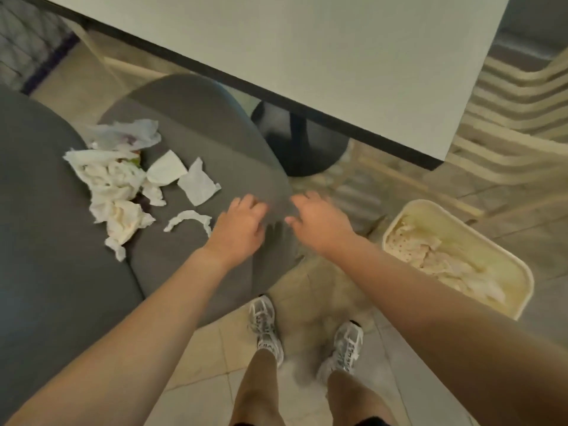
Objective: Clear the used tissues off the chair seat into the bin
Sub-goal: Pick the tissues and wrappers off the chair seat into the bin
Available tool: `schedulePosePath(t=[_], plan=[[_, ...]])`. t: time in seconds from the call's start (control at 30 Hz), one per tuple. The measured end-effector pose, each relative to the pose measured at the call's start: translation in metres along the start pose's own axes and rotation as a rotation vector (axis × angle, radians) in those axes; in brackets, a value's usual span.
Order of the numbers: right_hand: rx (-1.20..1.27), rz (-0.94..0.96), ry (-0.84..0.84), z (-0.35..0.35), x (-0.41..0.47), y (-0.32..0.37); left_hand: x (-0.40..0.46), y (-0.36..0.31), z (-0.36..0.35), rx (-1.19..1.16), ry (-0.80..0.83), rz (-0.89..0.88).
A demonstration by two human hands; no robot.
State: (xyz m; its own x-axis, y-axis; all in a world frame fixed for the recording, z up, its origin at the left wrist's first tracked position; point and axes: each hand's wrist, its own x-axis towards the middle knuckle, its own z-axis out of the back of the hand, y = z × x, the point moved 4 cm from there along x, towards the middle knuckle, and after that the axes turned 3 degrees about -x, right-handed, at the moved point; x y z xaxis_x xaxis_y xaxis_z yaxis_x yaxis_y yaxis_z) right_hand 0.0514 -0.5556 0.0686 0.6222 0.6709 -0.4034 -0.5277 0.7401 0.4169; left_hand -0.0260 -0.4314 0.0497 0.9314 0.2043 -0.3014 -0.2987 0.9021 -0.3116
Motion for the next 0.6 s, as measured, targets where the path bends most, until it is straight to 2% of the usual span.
schedulePosePath(t=[0.23, 0.37, 0.6], plan=[[-0.088, 0.057, 0.091, -0.04, 0.07, 0.076, -0.022, 0.114, 0.003, -0.095, -0.084, 0.295], [-0.145, 0.067, 0.137, -0.061, 0.112, 0.107, -0.018, 0.167, -0.01, -0.121, -0.061, 0.426], [-0.224, 0.093, 0.195, -0.093, 0.174, 0.131, 0.017, 0.194, -0.052, -0.263, 0.039, 0.526]])
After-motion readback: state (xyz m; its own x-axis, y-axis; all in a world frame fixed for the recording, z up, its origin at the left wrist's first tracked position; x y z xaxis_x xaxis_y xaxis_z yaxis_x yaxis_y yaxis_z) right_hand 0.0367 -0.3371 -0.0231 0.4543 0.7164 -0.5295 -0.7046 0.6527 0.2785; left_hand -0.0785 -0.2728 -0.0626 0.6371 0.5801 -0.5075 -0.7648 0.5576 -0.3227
